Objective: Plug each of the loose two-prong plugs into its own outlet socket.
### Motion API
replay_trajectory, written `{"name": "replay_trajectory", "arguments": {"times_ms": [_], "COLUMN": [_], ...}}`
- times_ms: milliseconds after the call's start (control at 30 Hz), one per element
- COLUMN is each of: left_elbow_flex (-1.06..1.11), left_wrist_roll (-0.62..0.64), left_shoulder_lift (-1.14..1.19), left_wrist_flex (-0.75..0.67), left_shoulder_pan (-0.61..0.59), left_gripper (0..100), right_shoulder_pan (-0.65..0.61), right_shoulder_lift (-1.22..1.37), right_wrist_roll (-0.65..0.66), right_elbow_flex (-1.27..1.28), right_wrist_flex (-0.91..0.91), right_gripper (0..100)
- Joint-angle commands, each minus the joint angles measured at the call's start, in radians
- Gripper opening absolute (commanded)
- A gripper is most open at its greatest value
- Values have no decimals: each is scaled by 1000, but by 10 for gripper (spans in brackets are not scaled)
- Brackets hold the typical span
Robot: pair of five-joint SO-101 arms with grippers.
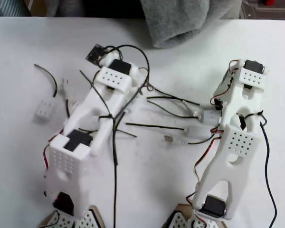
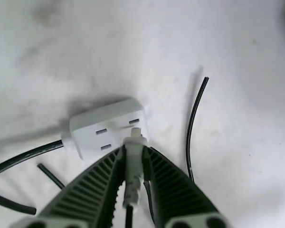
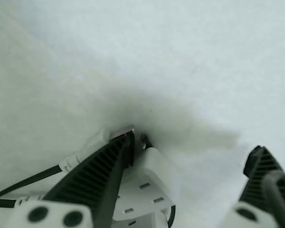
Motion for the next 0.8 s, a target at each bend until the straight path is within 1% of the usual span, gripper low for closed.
{"name": "replay_trajectory", "arguments": {"times_ms": [0,167,300,467,633,767], "left_elbow_flex": [-3,-3,6,-3,-5,-3], "left_wrist_roll": [-8,-11,-11,-14,-112,-315], "left_shoulder_lift": [-10,-8,-5,50,56,44], "left_wrist_flex": [-3,-9,-54,-51,58,199], "left_shoulder_pan": [-35,-35,-36,-33,-28,-27], "left_gripper": [24,24,24,24,24,24], "right_shoulder_pan": [10,10,12,12,10,10], "right_shoulder_lift": [18,18,18,18,18,18], "right_wrist_roll": [-2,-2,-2,-2,-2,-2], "right_elbow_flex": [12,12,12,12,11,11], "right_wrist_flex": [4,4,4,-1,-10,-16], "right_gripper": [368,368,368,368,368,368]}}
